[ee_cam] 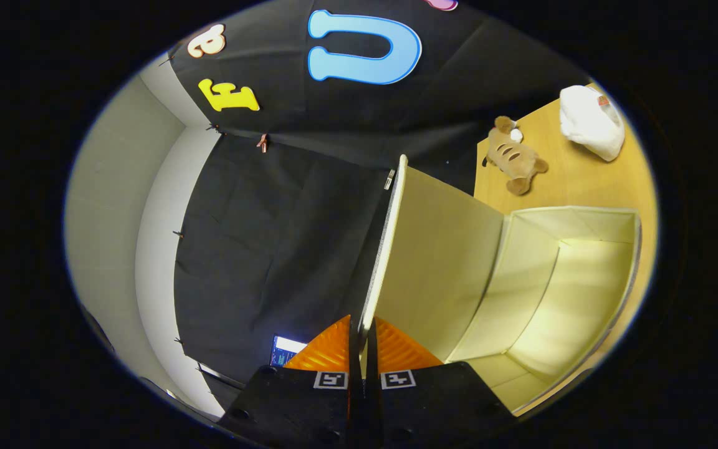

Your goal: Open the storage box then place both shoes into the box .Put the left shoe in first, then the right shoe, with the right side of both shoes facing outward in a uniform manner.

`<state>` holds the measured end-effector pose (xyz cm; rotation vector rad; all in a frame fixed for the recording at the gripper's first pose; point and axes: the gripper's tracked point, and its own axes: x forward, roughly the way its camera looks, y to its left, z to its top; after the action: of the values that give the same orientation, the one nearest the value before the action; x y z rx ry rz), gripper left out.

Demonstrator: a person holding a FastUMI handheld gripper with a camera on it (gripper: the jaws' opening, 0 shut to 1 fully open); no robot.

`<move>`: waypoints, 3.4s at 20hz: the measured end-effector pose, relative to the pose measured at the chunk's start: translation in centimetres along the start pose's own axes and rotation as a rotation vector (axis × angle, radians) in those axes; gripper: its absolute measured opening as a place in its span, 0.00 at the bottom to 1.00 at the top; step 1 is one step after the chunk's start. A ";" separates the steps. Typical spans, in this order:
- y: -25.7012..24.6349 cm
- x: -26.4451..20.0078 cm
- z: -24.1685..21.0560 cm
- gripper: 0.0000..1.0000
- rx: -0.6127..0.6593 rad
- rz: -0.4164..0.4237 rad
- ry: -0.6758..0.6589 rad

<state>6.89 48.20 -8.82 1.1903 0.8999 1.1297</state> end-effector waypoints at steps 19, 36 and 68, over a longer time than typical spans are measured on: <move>-2.3 2.5 1.6 0.73 -0.181 -0.202 -0.130; -14.9 -32.4 -0.7 0.73 -0.542 -0.993 -0.298; -32.5 -36.2 -0.8 0.05 -0.418 -1.306 -0.248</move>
<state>3.69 13.04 -42.35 0.2097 0.9212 0.0668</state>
